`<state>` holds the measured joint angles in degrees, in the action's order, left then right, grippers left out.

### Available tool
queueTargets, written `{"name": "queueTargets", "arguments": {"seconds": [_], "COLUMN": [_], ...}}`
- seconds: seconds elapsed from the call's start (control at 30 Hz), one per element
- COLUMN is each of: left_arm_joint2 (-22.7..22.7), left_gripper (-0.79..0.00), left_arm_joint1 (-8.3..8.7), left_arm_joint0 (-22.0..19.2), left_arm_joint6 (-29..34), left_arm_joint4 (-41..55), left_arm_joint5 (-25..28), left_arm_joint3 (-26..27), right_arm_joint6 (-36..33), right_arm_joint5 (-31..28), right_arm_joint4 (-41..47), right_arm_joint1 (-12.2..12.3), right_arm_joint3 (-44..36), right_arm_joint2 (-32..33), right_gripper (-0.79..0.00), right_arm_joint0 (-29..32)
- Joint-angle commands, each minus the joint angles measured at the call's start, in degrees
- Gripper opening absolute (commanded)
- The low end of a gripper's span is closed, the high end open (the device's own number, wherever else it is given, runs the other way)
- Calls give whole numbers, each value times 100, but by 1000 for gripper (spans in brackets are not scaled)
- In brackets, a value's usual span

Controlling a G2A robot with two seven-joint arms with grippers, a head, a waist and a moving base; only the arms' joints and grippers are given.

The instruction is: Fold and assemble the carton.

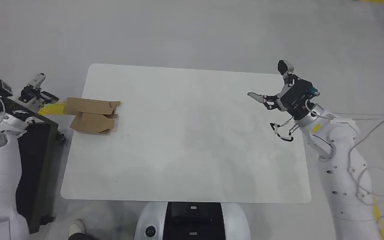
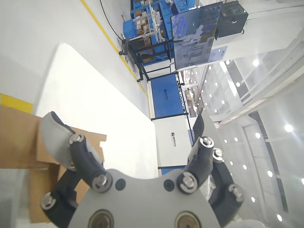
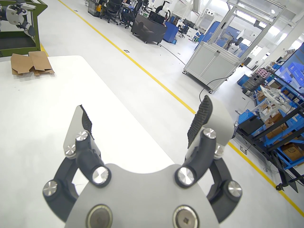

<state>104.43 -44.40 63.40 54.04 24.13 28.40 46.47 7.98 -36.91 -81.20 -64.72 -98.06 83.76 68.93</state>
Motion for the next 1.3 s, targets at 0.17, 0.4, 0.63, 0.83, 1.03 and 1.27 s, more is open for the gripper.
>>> {"name": "queueTargets", "arguments": {"seconds": [0.17, 0.4, 0.63, 0.83, 1.03, 1.27], "left_arm_joint2": [-30, -493, -717, -823, -978, -1051], "left_gripper": [0, 0, 0, 0, 0, 0], "left_arm_joint1": [66, -8, -78, -202, -329, -397], "left_arm_joint0": [-303, -700, -1096, -1343, -1502, -1643], "left_arm_joint6": [-546, -1016, -947, -784, -746, -859], "left_arm_joint4": [-725, -1525, -1678, -1477, -1482, -1468], "left_arm_joint5": [485, 900, 1026, 942, 981, 990], "left_arm_joint3": [-1112, -1965, -2712, -3057, -3208, -3311], "right_arm_joint6": [0, 0, 0, 0, 0, 0], "right_arm_joint5": [0, 0, 0, 0, 0, 0], "right_arm_joint4": [0, 0, 0, 0, 0, 0], "right_arm_joint1": [0, 0, 0, 0, 0, 0], "right_arm_joint3": [0, 0, 0, 0, 0, 0], "right_arm_joint2": [0, 0, 0, 0, 0, 0], "right_gripper": [0, 0, 0, 0, 0, 0], "right_arm_joint0": [0, 0, 0, 0, 0, 0]}}
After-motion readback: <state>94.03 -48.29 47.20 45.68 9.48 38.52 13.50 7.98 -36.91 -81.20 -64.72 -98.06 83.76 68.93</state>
